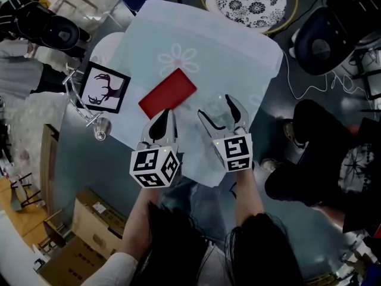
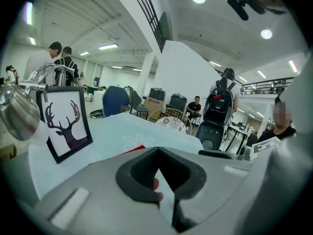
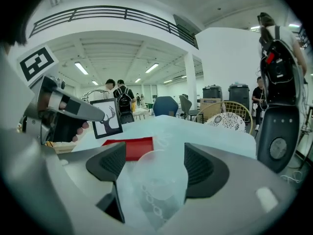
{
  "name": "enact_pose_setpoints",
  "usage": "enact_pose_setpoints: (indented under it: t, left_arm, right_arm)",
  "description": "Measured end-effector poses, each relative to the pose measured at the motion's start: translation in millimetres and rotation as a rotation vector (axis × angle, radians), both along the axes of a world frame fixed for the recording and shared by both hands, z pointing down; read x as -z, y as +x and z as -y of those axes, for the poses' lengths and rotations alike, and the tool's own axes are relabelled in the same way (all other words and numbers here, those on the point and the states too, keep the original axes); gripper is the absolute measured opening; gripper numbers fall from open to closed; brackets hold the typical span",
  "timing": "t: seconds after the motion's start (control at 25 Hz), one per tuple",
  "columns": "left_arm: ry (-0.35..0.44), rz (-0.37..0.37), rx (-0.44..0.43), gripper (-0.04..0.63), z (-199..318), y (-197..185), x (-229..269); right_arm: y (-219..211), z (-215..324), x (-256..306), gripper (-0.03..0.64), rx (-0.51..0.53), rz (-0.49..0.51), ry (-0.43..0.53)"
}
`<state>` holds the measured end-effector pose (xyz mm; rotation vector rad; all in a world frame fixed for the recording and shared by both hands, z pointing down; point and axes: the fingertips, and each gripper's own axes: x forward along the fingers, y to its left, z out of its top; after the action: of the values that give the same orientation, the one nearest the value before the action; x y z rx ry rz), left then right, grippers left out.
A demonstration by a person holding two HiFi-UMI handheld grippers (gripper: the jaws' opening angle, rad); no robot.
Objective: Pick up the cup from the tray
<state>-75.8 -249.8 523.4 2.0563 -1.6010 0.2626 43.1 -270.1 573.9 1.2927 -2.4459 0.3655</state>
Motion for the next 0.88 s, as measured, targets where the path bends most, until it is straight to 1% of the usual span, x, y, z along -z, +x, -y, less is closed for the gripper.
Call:
enact_pose_setpoints:
  t: [0.24,0.32,0.36,0.4,0.56,0.88]
  left_arm:
    - [0.042,-0.011,-0.052,0.001,-8.6,10.4,34.1]
    - [0.052,-0.013,-0.066,0.001,-13.0,11.4,47.6]
    - [0.059,-0.012,-0.074,0.001,-15.1,11.5,54.9]
    - [0.069,-0.01,-0.083,0.001,-17.3,11.6,62.2]
    - [0.103,-0.007,-0.111,0.001,-28.4,10.4,83.8]
    - [0.156,-0.017,-0.164,0.001,-42.1,15.0,118.2]
  right_arm:
    - [-1.5,-13.0,45.0,0.389,-0.017,0.011,0.047]
    - [-2.3,-17.4,67.5,0.374,-0.029,0.035,0.074]
    - [-2.1,-19.5,77.9,0.355,-0.038,0.04,0.092]
    - [-2.0,-21.3,87.5,0.322,-0.045,0.04,0.111]
    - [-5.4,-31.9,117.3,0.298,-0.063,0.054,0.149]
    - [-8.3,-52.5,167.1,0.296,-0.088,0.038,0.201]
